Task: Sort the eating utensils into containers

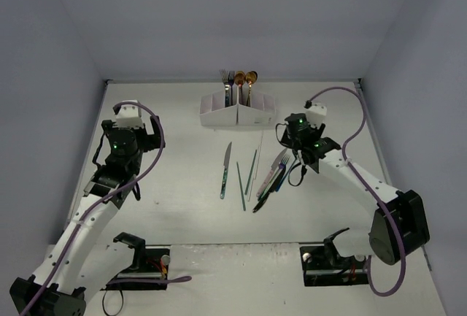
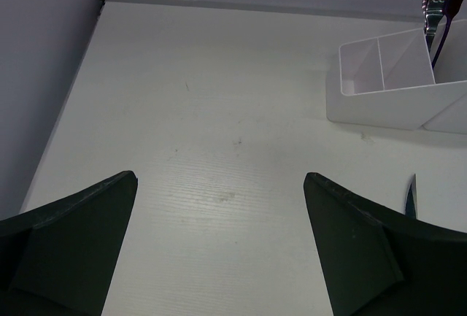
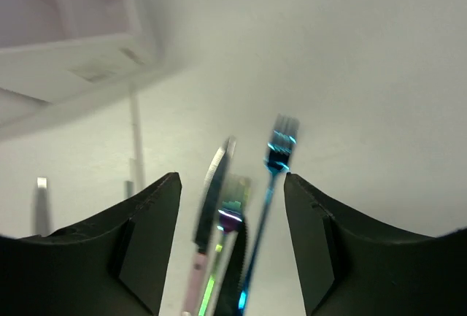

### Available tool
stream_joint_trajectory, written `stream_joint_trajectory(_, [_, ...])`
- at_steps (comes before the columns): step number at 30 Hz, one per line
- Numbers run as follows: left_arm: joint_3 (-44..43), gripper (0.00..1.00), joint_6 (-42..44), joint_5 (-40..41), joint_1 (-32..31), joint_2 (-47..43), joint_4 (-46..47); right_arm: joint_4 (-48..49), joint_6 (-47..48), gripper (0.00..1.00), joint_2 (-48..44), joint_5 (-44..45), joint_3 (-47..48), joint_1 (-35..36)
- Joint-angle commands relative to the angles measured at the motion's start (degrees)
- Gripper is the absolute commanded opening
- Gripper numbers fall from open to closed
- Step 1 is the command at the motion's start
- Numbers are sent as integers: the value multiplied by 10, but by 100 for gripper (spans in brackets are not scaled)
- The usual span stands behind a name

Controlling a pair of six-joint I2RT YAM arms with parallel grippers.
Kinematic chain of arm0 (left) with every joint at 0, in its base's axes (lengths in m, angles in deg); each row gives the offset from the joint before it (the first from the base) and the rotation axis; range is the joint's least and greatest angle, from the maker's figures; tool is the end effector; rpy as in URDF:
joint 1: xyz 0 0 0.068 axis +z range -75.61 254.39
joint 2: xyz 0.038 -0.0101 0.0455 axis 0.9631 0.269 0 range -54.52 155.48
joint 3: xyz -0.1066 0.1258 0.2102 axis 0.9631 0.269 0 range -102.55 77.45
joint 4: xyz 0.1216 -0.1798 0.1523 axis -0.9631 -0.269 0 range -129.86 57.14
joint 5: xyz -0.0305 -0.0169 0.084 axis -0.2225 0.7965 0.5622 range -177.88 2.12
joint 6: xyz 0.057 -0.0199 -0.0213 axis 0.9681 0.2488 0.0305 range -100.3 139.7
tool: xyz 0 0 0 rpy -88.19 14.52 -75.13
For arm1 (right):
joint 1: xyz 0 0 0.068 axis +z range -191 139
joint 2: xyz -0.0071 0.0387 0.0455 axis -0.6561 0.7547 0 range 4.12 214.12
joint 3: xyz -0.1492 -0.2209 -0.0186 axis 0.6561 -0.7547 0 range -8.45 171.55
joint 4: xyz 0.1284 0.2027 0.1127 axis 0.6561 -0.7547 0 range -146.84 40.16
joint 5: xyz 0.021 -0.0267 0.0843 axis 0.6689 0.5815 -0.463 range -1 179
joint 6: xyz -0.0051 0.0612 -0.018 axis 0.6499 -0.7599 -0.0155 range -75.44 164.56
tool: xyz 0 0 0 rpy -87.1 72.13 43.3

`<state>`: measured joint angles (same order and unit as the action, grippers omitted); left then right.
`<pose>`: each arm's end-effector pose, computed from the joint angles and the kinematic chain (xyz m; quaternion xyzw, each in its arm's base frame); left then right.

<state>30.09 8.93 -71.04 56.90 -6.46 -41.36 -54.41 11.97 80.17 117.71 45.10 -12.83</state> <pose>0.2112 -0.0516 0.3431 -0.0506 0.7576 -0.0484 0.6490 0.2892 0.1277 0.2708 0.1612 0.8207 0.0734 0.5433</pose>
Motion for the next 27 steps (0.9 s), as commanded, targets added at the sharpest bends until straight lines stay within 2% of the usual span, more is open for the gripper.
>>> stream_joint_trajectory(1, [-4, 97, 18, 11, 1, -7, 48, -55, -75, 55, -12, -64, -19, -50])
stream_joint_trajectory(11, [-3, 97, 22, 9, 1, -4, 49, -66, -94, 51, 81, -136, -13, -92])
stream_joint_trajectory(27, [-6, 97, 25, 6, 0, -1, 43, -63, -102, 42, 164, -140, -19, -107])
